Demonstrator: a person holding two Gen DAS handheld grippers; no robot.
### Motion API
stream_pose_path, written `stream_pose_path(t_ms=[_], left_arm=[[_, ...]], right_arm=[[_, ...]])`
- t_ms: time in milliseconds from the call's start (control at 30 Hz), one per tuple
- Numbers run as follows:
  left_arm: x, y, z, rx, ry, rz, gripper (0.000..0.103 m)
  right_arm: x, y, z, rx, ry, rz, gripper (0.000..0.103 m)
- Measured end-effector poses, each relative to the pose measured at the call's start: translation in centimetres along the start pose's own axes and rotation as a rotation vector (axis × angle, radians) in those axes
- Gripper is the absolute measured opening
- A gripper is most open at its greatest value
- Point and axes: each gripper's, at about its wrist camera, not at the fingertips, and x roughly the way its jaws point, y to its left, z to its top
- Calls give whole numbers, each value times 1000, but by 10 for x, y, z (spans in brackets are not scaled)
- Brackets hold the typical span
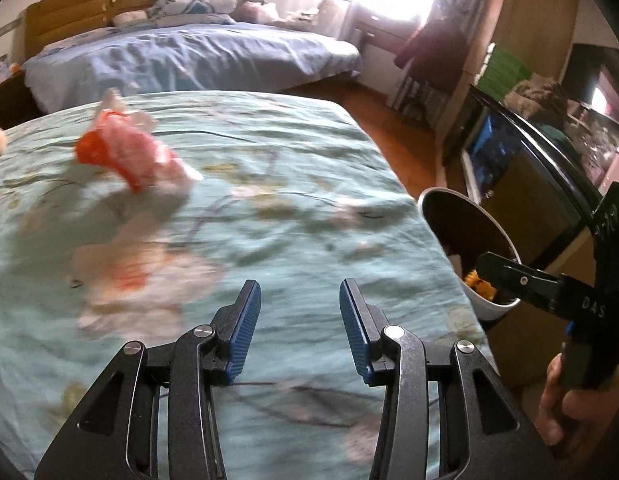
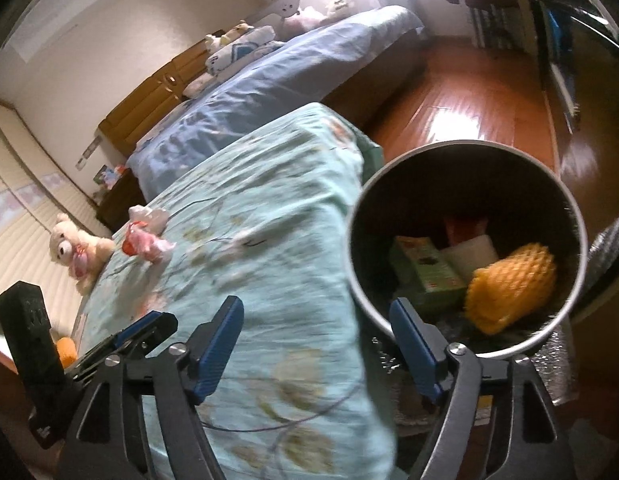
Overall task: Collect trash
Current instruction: 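Move both open grippers back over the tissue and red plastic bag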
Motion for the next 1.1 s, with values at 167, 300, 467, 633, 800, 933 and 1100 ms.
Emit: stream_pose_path(t_ms=[167, 300, 467, 633, 800, 933, 1100], left_arm=[[-12, 29, -6, -62, -8, 23, 41], [-18, 45, -9, -90, -14, 49, 41], [-23, 64, -11, -123, -23, 79, 45], [-30, 84, -11, -150, -34, 112, 45], [-34, 106, -12, -182, -40, 142, 45], [-37, 124, -12, -205, -39, 162, 45], [-39, 139, -9, -216, -41, 182, 45]], right_arm=[[8, 19, -4, -19, 6, 28, 81], [17, 37, -7, -55, 16, 48, 81], [32, 56, -11, -91, 38, 71, 81], [45, 74, -12, -147, 48, 92, 81], [58, 90, -11, -195, 62, 116, 81], [71, 105, -10, -234, 75, 139, 81], [84, 124, -6, -294, 86, 166, 81]])
